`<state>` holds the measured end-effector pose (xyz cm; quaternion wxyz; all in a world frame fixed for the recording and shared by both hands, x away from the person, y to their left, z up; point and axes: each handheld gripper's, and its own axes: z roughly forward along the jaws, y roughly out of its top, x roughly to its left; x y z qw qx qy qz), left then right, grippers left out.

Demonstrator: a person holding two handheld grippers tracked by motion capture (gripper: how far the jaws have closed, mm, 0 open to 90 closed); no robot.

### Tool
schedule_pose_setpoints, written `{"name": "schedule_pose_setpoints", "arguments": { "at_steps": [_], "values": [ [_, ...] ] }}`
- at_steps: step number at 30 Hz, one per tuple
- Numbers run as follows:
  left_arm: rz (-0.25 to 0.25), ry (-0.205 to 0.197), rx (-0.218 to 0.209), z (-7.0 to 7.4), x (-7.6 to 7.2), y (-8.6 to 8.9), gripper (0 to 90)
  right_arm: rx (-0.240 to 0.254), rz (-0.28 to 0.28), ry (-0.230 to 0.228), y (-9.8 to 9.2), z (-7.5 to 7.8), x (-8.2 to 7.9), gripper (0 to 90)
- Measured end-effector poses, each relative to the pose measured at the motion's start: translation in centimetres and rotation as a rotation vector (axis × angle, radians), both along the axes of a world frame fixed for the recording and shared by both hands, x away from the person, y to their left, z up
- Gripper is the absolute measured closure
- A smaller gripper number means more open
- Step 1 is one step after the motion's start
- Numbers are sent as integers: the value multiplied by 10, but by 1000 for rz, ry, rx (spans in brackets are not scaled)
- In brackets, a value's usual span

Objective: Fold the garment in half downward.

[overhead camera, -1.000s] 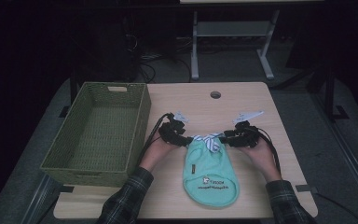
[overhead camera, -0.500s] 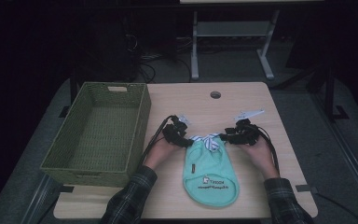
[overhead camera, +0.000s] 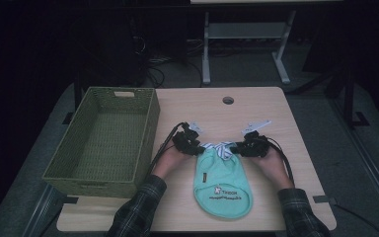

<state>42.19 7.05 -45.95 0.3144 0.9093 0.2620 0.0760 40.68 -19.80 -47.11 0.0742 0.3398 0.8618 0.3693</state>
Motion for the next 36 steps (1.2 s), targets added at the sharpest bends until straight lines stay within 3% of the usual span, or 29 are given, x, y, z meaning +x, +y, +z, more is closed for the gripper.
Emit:
{"name": "schedule_pose_setpoints", "arguments": {
  "at_steps": [8,10,13,17,21,27,36],
  "values": [
    [-23,41,3,2,0,-3,848,42,12,46,-4,-1,2,845],
    [-17,36,19,3,-1,-5,858,30,4,41,-2,-1,1,848],
    [2,-3,59,4,-5,-8,864,-1,7,19,0,1,-1,850],
    [7,-8,64,5,-6,-7,864,23,7,34,-2,2,0,851],
    [7,-18,43,10,-6,-5,864,51,2,36,-5,7,-1,851],
    [8,-37,-4,28,-10,0,864,64,12,-9,-8,20,-5,850],
    [-4,-71,-39,58,-18,8,863,59,33,-70,-5,52,-13,848]
  ]
}}
